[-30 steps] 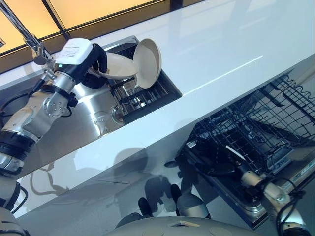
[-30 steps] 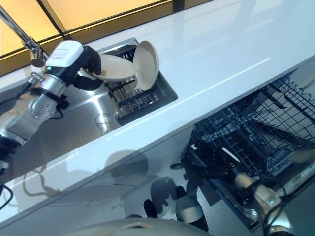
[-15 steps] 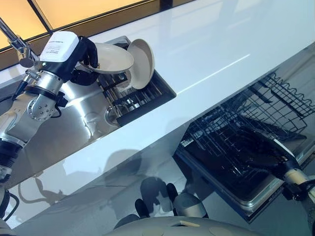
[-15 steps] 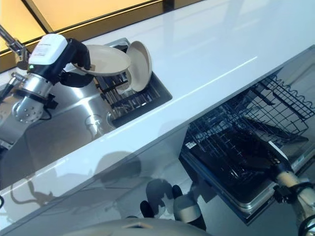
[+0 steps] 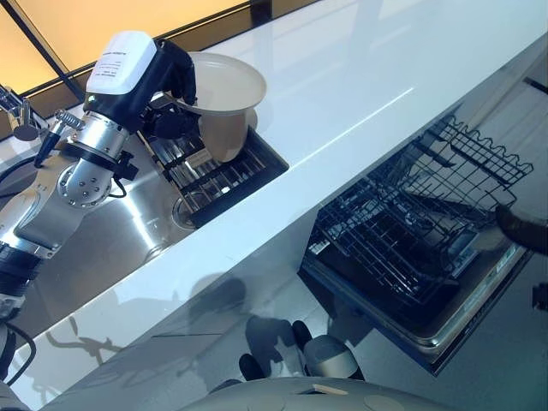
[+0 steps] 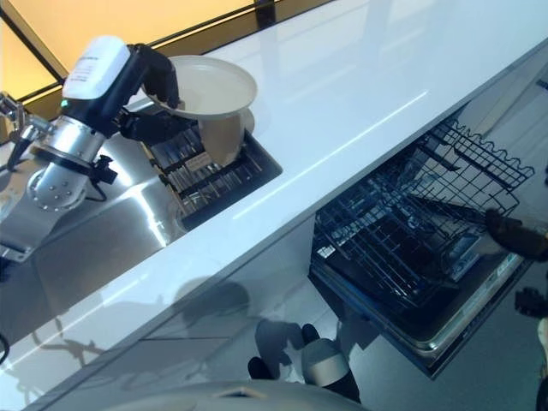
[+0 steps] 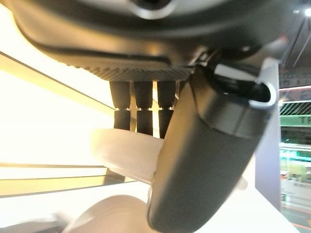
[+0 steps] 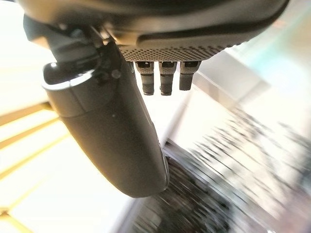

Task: Pick up plates and place into dishwasher.

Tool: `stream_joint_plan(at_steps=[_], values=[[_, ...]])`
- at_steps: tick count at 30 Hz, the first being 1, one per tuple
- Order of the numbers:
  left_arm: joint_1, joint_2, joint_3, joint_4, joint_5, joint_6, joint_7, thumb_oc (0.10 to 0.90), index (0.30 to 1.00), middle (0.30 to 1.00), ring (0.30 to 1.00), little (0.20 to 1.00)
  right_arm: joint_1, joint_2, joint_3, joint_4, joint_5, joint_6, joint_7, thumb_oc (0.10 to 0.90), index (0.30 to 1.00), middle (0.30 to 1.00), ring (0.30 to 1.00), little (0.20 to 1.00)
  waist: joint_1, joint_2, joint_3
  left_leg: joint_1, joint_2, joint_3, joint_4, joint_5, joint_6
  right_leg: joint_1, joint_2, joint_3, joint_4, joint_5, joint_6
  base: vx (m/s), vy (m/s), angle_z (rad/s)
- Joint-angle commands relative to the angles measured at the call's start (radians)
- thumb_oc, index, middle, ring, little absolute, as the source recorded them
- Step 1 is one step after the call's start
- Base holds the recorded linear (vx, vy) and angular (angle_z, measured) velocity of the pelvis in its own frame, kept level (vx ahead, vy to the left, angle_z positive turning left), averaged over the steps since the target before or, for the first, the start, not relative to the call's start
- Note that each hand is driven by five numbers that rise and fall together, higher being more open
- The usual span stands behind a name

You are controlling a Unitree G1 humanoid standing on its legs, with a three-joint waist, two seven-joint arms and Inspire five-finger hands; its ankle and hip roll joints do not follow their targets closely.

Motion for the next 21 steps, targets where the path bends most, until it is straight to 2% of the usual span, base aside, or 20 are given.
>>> stream_joint_plan(at_steps=[1, 6, 9, 15, 21], values=[[-0.095, -0.012, 0.159, 0.013, -0.069, 0.009, 0.037, 0.1, 0.3, 0.3, 0.3, 0.2, -0.087, -0.113, -0.112, -0.075, -0.082, -0.099, -0.124, 0.8, 0.9, 0.9, 0.9, 0.9, 0.025, 0.029, -0.088, -0.004, -0.035, -0.055, 0.016, -0.095, 0.016, -0.06, 0.037, -0.037, 0.095, -0.066, 0.089, 0.0, 0.0, 0.0], [-0.093, -0.044, 0.155, -0.014, -0.088, -0.001, 0.016, 0.1, 0.3, 0.3, 0.3, 0.2, -0.154, -0.156, -0.073, -0.114, -0.172, -0.091, -0.208, 0.8, 0.9, 0.9, 0.9, 0.9, 0.047, 0.033, -0.097, -0.007, -0.036, -0.059, 0.024, -0.096, 0.015, -0.055, 0.036, -0.041, 0.095, -0.069, 0.087, 0.0, 0.0, 0.0], [-0.075, -0.065, 0.164, -0.036, -0.092, -0.016, -0.001, 0.1, 0.3, 0.3, 0.3, 0.2, -0.191, -0.17, -0.051, -0.139, -0.202, -0.099, -0.214, 0.8, 0.9, 0.9, 0.9, 0.9, 0.063, 0.033, -0.1, -0.008, -0.037, -0.065, 0.027, -0.097, 0.015, -0.05, 0.036, -0.045, 0.093, -0.07, 0.086, 0.0, 0.0, 0.0], [-0.086, -0.083, 0.155, -0.056, -0.126, -0.032, -0.029, 0.1, 0.3, 0.3, 0.3, 0.2, -0.254, -0.224, 0.019, -0.158, -0.259, -0.108, -0.118, 0.8, 0.9, 0.9, 0.9, 0.9, 0.086, 0.033, -0.106, -0.012, -0.038, -0.076, 0.031, -0.096, 0.013, -0.046, 0.032, -0.054, 0.092, -0.07, 0.086, 0.0, 0.0, 0.0], [-0.116, -0.104, 0.113, -0.062, -0.154, -0.067, -0.055, 0.1, 0.3, 0.3, 0.3, 0.2, -0.363, -0.315, 0.137, -0.137, -0.456, -0.079, -0.105, 0.8, 0.9, 0.9, 0.9, 0.9, 0.11, 0.026, -0.117, -0.013, -0.037, -0.086, 0.035, -0.092, 0.011, -0.04, 0.029, -0.063, 0.091, -0.071, 0.085, 0.0, -0.005, 0.02]])
